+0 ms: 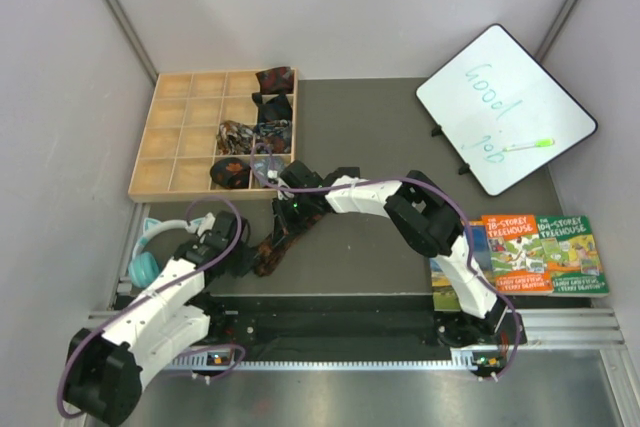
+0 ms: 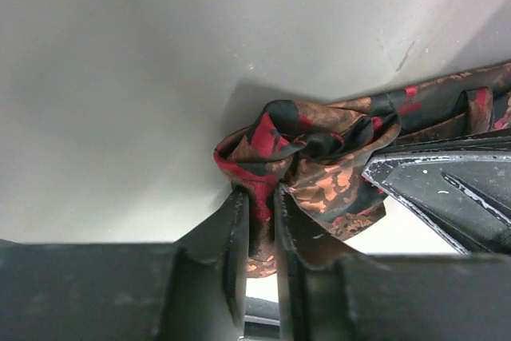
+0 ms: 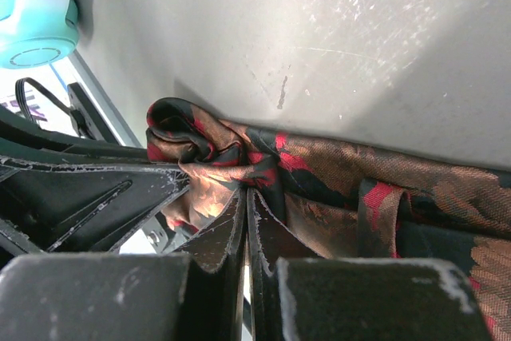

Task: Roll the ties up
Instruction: Roll the tie at the center of the board.

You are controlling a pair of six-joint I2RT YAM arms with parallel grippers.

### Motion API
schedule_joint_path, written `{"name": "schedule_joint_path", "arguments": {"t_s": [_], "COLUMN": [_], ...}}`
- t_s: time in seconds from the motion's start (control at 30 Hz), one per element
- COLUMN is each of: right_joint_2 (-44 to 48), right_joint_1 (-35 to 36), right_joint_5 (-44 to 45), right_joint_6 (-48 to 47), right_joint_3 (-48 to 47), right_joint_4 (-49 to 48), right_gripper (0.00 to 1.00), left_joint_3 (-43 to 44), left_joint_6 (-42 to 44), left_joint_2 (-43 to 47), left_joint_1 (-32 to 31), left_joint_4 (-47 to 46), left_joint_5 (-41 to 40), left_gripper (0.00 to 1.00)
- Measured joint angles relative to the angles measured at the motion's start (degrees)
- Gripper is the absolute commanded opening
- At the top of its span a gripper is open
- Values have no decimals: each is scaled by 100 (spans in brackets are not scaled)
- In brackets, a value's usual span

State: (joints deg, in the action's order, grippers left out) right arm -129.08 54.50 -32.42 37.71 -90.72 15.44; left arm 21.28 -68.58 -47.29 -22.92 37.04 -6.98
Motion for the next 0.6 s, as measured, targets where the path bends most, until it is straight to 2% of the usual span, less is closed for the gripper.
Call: {"name": "schedule_joint_path", "arguments": {"t_s": [0.33,0.6], "right_joint_2": [7,7], "right_joint_1": [50,470], "right_joint_5": [2,98], "right_joint_6": [313,662], "right_joint_3": [70,59], "right_joint_4": [-144,-197], "right_gripper": [0,0], "left_joint_3": [1397,1840], "left_joint_6": [505,811], "left_joint_2": [-363,-485], "left_joint_1": [-50,-50], "left_joint_4": [890,1567], "left_joint_5": [-162,-138], "left_gripper": [6,4]}}
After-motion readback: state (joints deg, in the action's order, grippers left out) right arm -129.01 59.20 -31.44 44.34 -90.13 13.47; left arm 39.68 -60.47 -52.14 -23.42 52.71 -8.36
